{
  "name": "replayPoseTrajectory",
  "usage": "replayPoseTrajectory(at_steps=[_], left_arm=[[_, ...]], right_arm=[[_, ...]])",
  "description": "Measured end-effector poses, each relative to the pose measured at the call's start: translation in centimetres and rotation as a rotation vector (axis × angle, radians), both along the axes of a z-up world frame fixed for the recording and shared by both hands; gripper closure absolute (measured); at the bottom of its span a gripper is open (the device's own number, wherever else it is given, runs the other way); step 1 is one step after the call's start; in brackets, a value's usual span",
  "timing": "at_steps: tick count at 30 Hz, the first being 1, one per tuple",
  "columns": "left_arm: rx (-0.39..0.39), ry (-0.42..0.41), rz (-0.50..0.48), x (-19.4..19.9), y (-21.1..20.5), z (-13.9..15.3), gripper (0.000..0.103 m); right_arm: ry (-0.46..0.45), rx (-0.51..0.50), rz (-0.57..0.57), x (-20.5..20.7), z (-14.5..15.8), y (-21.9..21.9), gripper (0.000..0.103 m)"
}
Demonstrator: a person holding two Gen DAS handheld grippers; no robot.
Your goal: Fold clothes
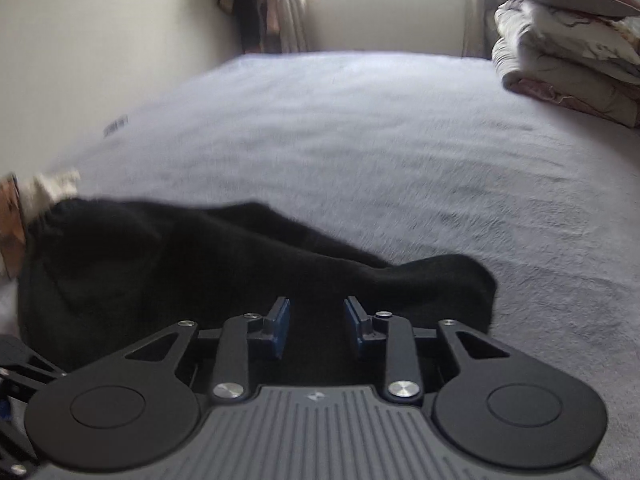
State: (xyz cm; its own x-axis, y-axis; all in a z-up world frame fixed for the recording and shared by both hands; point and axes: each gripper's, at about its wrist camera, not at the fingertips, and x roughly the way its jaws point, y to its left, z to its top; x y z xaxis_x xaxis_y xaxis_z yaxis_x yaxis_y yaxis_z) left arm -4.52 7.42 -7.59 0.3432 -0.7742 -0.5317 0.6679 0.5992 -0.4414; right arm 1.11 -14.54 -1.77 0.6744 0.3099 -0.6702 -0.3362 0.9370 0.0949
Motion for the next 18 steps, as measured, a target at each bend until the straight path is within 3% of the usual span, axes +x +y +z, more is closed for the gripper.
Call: replayPoseTrajectory(at_steps=[7, 12, 15, 18], left_arm=[[-0.008, -0.034, -0.003, -0.5, 0.2, -0.2, 0.083], [0.006, -0.027, -0.022, -0.3, 0.1, 0.2, 0.082], [0.027, -0.028, -0.062, 0.2, -0.1, 1.2, 0.080], [-0.009, -0.020, -0.063, 1.4, 0.5, 2.6, 0.076]], right_arm=[[0.003, -0.044, 0.026, 2.7, -0.1, 1.3, 0.070], [-0.076, -0.066, 0.043, 3.8, -0.6, 2.5, 0.068], [-0.089, -0.026, 0.031, 4.2, -0.5, 2.0, 0.067], [-0.136, 0.026, 0.023, 3.0, 1.3, 0.5, 0.066]])
